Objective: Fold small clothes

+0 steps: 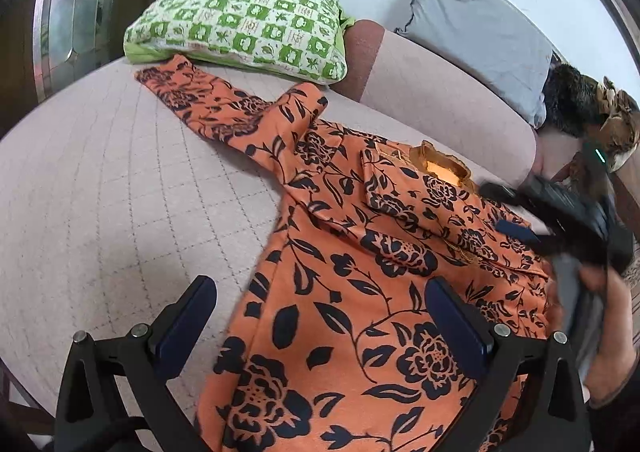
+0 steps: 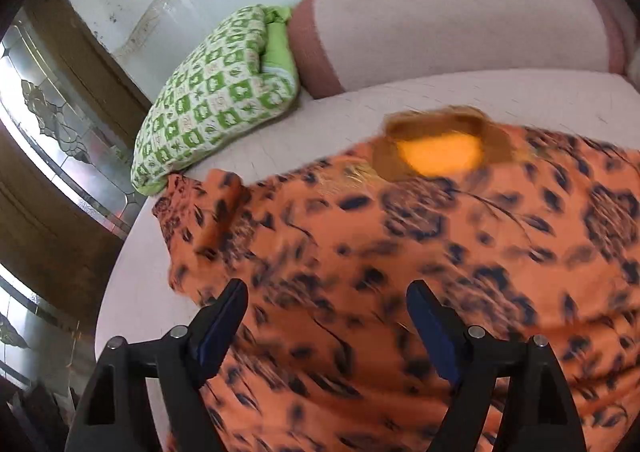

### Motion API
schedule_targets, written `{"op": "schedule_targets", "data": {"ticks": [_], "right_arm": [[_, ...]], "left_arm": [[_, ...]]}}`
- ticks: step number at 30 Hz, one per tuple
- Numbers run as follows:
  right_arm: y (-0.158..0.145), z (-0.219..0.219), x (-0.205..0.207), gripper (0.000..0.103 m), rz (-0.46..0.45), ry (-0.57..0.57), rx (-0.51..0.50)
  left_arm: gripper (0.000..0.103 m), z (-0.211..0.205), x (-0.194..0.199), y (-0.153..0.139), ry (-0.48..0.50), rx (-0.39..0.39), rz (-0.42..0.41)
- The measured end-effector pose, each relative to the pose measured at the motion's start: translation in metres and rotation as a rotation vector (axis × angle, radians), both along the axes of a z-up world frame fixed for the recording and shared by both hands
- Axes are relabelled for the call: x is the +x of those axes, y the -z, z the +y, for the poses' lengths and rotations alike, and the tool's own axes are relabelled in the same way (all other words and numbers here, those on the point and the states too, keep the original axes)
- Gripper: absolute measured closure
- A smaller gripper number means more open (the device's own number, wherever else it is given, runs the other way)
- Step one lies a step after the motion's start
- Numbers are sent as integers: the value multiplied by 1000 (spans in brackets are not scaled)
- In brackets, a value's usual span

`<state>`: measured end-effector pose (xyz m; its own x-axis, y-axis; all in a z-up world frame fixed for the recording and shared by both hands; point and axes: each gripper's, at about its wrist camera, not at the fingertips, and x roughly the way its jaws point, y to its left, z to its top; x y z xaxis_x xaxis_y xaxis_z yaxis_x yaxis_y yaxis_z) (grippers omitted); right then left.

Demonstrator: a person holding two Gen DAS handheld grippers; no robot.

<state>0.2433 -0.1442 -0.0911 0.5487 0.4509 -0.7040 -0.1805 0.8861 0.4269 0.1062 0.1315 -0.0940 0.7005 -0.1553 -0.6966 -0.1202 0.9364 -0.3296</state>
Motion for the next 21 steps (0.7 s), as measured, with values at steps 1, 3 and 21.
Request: {"op": "schedule_targets", "data": {"ticks": [1,3,21], "right_arm": [[-2,-10,-5,19,-3,10,-4],[-11,-41,-20,19,-12,49,-11],[34,-263,35,40,155,282,216]], "left_arm": [[0,-1,0,0,6,-8,6],[0,-5,4,-3,15,-10,8],[0,-116,166,24,228,261,95]]}}
